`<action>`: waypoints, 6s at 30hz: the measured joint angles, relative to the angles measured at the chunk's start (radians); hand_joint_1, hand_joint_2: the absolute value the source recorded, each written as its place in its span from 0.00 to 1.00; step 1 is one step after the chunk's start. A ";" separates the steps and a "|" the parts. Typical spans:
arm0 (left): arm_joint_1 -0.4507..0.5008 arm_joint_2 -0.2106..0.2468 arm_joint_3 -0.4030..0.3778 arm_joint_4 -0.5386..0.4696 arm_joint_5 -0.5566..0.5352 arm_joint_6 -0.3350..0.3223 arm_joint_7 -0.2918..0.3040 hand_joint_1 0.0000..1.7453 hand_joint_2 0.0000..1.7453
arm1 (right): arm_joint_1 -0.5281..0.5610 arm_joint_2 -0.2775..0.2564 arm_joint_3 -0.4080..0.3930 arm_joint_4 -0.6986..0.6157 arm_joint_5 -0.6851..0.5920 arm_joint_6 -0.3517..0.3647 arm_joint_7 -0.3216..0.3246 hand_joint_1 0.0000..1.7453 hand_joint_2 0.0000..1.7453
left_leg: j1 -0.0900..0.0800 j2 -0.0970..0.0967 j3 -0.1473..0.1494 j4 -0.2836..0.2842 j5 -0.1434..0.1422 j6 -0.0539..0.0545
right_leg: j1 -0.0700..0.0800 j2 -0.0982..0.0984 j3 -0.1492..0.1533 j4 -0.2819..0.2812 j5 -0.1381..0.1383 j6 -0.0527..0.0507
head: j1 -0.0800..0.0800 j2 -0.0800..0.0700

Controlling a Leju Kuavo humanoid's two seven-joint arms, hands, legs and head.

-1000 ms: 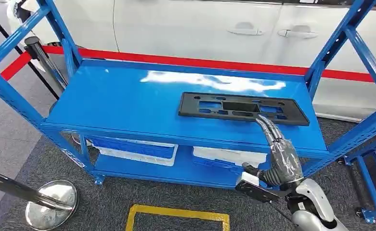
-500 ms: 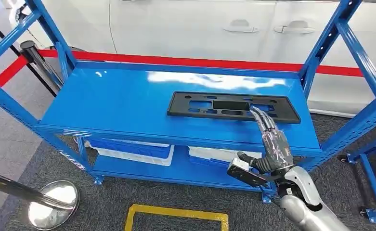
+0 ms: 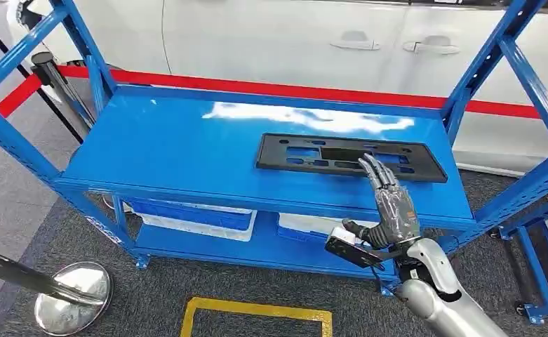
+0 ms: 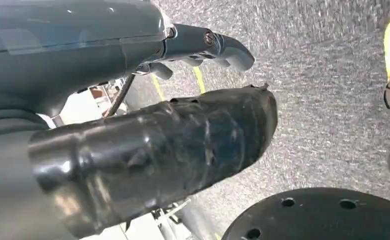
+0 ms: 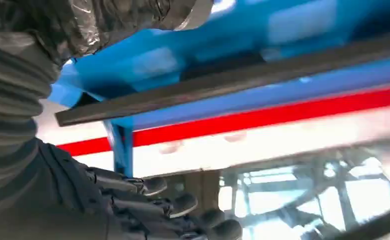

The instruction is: Take the parts from the cabinet and place them on the table.

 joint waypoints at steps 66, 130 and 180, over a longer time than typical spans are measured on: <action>-0.022 -0.044 0.000 0.000 -0.057 -0.031 -0.021 0.00 0.00 | -0.209 0.235 0.167 0.424 0.165 -0.128 0.117 0.00 1.00 | 0.006 -0.003 0.047 0.010 -0.044 -0.007 | -0.002 0.001 0.051 -0.197 0.183 -0.010 | 0.000 0.000; -0.015 -0.044 0.052 0.000 -0.064 -0.066 -0.129 0.00 1.00 | -0.265 0.169 0.298 0.383 0.168 0.083 0.101 1.00 1.00 | 0.015 0.004 0.004 0.026 -0.023 -0.034 | 0.011 0.003 0.104 -0.267 0.158 -0.021 | -0.002 0.000; -0.054 -0.031 0.045 0.000 -0.149 -0.039 -0.075 0.00 1.00 | 0.117 0.072 -0.161 -0.511 0.393 -0.280 -0.351 1.00 1.00 | 0.003 0.009 0.060 -0.004 -0.039 -0.006 | 0.006 0.001 0.015 -0.237 0.193 -0.011 | -0.002 0.000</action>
